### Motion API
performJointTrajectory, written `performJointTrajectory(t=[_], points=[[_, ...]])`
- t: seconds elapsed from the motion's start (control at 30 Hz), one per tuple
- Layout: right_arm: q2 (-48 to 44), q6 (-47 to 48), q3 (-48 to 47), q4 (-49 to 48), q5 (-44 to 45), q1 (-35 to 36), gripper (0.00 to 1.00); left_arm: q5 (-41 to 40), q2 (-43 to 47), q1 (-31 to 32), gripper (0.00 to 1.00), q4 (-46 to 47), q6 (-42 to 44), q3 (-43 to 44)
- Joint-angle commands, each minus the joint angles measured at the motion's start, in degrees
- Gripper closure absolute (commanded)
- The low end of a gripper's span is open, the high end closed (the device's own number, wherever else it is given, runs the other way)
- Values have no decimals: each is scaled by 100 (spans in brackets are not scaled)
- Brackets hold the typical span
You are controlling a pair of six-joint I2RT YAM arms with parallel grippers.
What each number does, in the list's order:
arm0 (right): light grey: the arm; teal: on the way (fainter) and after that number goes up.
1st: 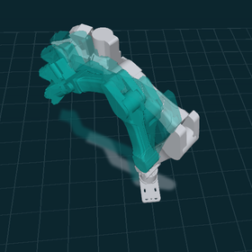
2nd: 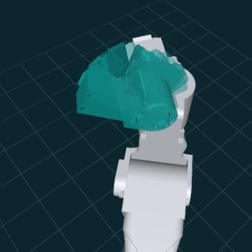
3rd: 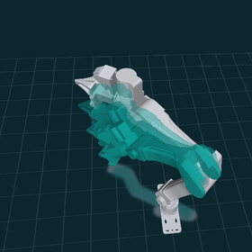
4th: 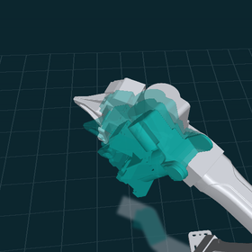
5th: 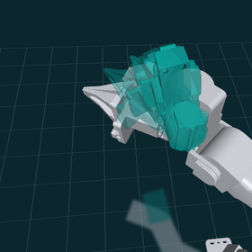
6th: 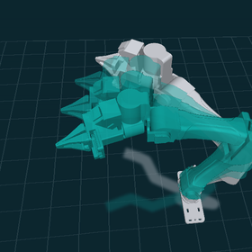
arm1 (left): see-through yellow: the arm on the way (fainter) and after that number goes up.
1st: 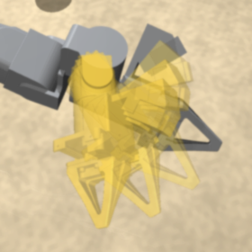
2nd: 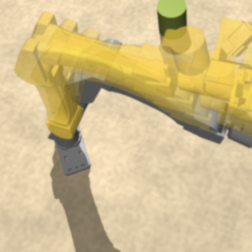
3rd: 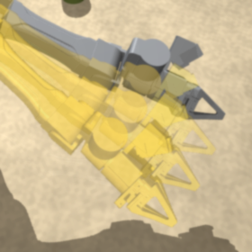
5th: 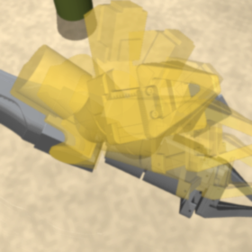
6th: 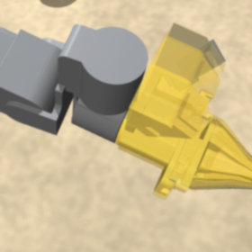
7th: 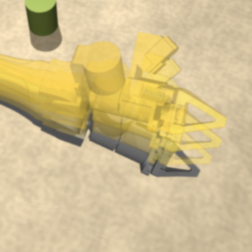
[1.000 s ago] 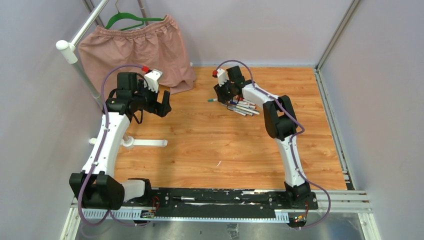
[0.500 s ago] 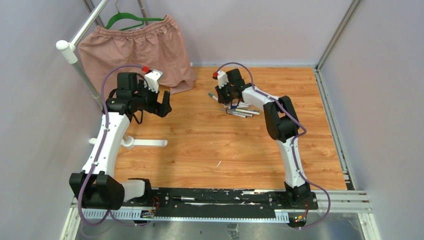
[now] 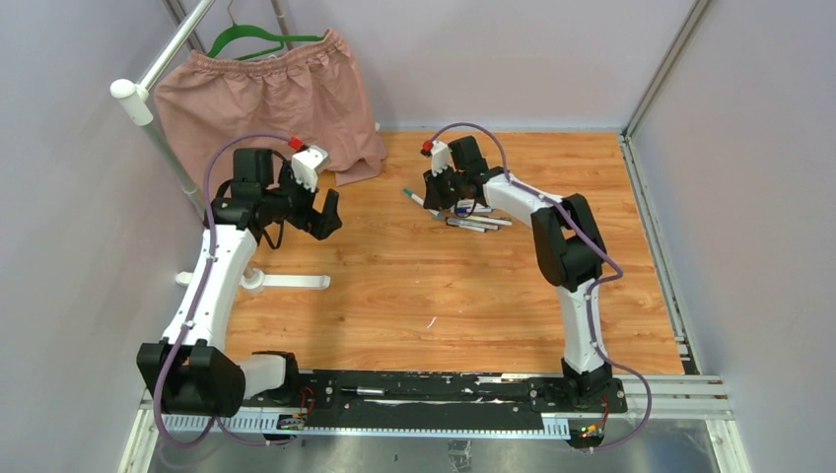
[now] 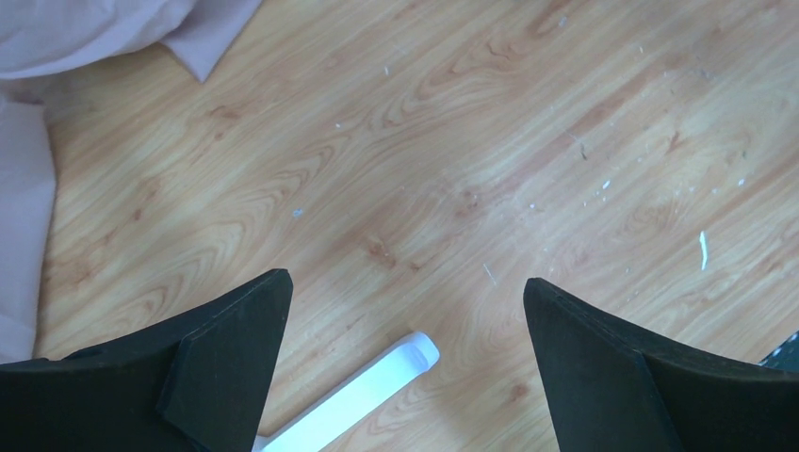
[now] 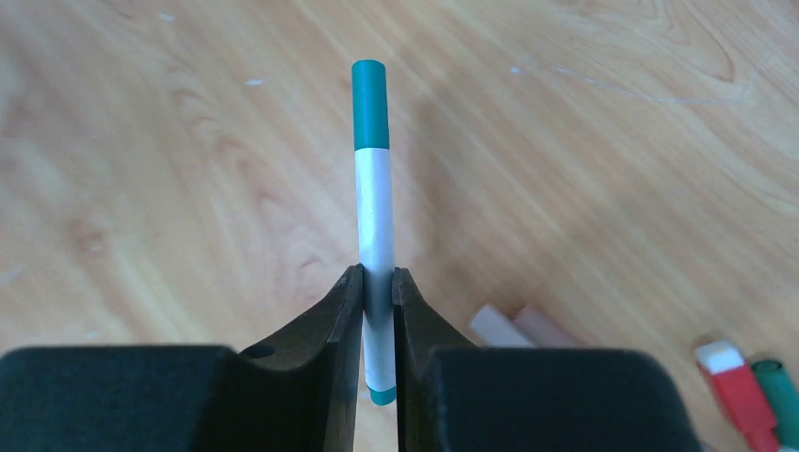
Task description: Open the pen caps
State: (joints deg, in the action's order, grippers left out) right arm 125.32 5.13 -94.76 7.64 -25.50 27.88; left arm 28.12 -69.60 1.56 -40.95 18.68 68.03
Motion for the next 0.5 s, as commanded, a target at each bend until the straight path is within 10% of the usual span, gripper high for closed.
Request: performJointTrajectory(t=[0.0,0.23,0.47], points=[[-825,-467,664,-232,-629,77,100,329,28,90,0,-138,991,-393],[-1773,-908,2203,-709,-1152,157,100,-688,181,1080,0,-68,2461,-1005],[-2644,-1078,2885,-501,-1856,614,100,376,878,1435,0,-130,3782,-1127]])
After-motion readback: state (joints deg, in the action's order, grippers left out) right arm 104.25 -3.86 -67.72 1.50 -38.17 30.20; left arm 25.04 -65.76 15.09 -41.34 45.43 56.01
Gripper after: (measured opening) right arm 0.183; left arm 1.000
